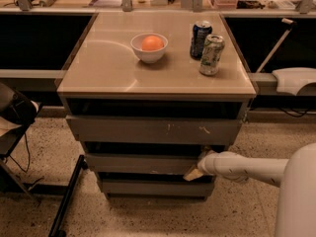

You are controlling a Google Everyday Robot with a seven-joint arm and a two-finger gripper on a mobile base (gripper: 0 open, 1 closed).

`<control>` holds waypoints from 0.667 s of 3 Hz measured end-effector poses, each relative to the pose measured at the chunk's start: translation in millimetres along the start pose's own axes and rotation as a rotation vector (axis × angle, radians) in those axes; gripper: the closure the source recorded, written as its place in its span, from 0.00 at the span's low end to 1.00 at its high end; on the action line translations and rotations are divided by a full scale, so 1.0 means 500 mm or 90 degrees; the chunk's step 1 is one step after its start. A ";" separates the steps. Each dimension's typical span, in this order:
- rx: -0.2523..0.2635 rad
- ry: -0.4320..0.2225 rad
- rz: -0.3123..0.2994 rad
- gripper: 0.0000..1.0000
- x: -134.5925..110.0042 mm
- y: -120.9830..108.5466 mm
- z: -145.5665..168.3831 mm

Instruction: Open middle drawer

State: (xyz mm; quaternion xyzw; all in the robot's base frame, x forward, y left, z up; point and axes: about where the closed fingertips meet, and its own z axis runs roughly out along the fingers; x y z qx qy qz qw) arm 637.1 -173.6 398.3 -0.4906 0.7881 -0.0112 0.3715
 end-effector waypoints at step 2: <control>-0.008 0.028 0.010 0.00 0.036 -0.021 0.010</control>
Offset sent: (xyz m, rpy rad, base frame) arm 0.0082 -0.0162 -0.0113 -0.0188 0.0342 -0.0180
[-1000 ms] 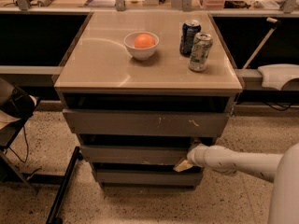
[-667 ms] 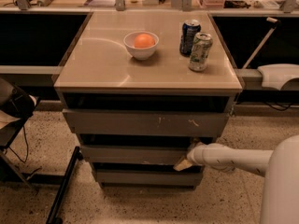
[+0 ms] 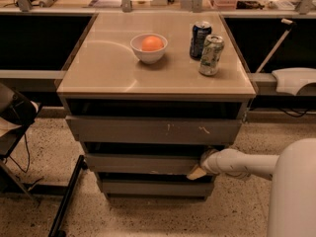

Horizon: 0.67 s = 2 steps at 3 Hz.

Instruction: Open middle drawer

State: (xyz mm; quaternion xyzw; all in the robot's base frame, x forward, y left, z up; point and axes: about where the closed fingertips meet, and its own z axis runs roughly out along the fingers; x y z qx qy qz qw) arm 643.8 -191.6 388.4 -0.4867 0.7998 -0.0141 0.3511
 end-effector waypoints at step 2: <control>0.000 0.000 0.000 0.42 0.000 0.000 0.000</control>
Offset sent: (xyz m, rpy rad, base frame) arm 0.0000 0.0000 0.0000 0.0000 0.0000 0.0000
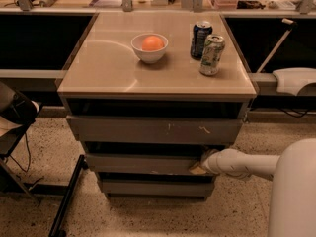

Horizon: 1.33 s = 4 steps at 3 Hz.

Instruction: Open middle drawer

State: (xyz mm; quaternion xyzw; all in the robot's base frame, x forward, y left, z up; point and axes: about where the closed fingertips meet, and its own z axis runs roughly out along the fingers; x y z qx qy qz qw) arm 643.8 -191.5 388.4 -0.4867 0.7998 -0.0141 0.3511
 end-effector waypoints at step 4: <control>0.010 0.006 0.025 1.00 0.009 0.011 -0.023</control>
Offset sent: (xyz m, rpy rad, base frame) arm -0.0573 -0.0735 -0.0300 -0.0139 0.0492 -0.1373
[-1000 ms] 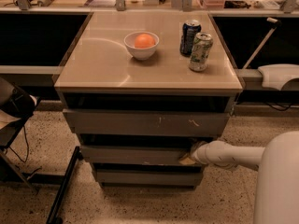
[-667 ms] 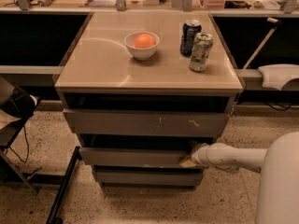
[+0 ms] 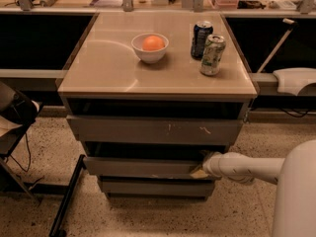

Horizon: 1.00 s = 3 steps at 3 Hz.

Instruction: Open middle drawer

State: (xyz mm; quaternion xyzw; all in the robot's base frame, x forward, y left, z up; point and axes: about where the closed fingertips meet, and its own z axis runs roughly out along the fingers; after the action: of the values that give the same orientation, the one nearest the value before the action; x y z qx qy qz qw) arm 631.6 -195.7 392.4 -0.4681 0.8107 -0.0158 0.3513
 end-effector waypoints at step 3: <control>0.014 0.000 0.021 1.00 0.004 0.010 -0.016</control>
Offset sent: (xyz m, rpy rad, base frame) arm -0.4932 -0.1738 0.0553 -0.0616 -0.1712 -0.7583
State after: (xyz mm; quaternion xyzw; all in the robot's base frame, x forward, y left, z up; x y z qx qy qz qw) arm 622.5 -196.8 395.8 -0.4509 0.8178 -0.0192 0.3570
